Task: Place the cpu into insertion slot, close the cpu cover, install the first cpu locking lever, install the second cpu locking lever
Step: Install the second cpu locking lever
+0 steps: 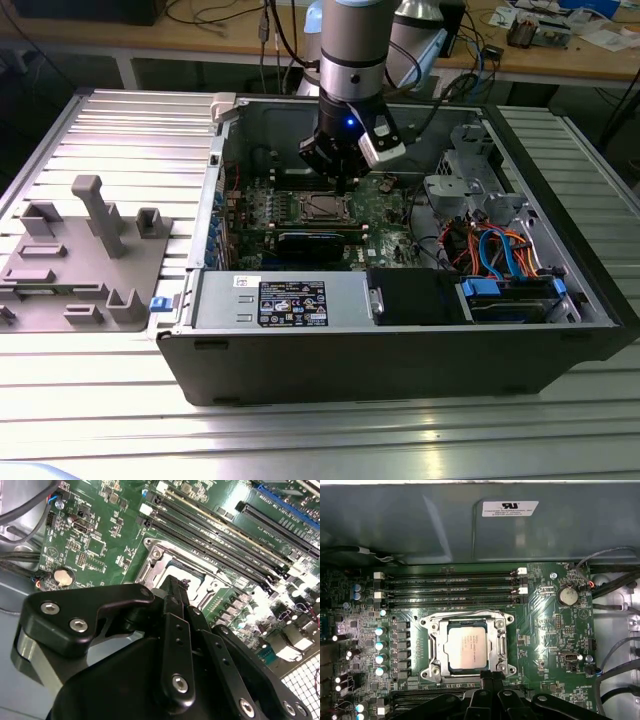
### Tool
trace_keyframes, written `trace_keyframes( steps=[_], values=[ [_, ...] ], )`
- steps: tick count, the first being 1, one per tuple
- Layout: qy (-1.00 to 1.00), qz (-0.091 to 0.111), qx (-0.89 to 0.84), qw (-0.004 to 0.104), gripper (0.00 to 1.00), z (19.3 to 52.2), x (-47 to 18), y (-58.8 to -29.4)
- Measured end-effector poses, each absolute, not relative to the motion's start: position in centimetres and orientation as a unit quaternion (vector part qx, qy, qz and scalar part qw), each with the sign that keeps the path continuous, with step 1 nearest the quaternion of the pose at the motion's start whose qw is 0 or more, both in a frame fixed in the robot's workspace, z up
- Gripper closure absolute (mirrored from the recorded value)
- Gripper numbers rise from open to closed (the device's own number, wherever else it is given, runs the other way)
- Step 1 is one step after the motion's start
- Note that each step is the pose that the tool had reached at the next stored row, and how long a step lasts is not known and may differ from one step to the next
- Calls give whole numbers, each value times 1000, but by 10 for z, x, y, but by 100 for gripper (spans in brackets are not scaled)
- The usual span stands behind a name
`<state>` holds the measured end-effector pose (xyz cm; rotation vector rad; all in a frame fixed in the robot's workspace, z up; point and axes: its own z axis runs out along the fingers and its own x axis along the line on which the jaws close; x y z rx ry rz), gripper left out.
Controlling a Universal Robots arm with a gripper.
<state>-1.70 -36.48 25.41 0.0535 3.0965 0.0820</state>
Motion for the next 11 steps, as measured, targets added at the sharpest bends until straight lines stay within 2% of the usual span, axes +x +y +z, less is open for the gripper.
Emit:
trace_keyframes(
  steps=[11],
  values=[
    [999, 27, -3, 21, 89, 254, -17, -370]
  ],
)
